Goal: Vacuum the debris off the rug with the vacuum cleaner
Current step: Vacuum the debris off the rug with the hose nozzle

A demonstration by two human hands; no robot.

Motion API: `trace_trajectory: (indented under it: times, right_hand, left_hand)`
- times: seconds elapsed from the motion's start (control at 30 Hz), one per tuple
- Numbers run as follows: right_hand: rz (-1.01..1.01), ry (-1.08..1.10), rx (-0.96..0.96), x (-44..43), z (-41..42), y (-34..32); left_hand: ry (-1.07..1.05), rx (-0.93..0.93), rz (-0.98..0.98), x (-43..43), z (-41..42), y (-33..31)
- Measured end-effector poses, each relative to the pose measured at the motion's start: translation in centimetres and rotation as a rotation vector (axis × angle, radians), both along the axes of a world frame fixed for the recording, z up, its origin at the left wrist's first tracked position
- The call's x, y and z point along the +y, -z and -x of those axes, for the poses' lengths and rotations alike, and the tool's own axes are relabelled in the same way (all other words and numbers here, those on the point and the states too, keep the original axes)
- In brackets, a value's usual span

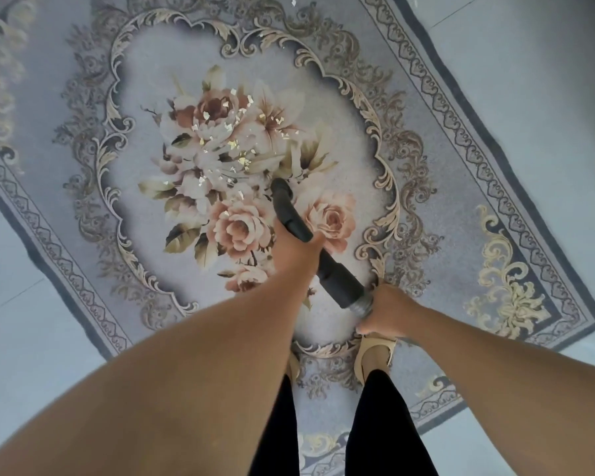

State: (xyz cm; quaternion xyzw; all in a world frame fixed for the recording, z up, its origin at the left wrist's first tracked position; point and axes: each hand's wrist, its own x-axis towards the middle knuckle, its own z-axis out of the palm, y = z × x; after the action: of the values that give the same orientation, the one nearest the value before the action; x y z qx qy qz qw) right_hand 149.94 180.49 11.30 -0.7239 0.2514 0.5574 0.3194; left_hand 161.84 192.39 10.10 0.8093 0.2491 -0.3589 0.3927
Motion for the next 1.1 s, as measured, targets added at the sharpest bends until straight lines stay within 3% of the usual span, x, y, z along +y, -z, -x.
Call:
trace_trajectory:
  times: [0.23, 0.37, 0.6, 0.73, 0.9, 1.1]
  right_hand:
    - [0.02, -0.062, 0.027, -1.5, 3.1, -0.8]
    - [0.021, -0.078, -0.068, 0.3, -1.1, 0.9]
    - [0.026, 0.079, -0.245, 4.8, -8.2, 2.8]
    - [0.036, 0.076, -0.182, 5.0, -7.5, 2.5]
    - [0.046, -0.009, -0.058, 2.4, -2.3, 1.7]
    - [0.066, -0.03, -0.067, 2.2, -2.7, 1.0]
  left_hand:
    - [-0.102, 0.049, 0.006, -0.6, 4.3, -0.1]
    - [-0.131, -0.031, -0.051, 1.6, 0.2, 0.7]
    - [0.043, -0.156, -0.102, 4.1, -9.2, 1.3]
    - [0.042, -0.085, -0.096, 3.8, -8.8, 1.2]
    - [-0.026, -0.064, -0.022, 2.7, -2.2, 1.1]
    - [-0.069, -0.023, -0.007, 2.8, -2.1, 1.1]
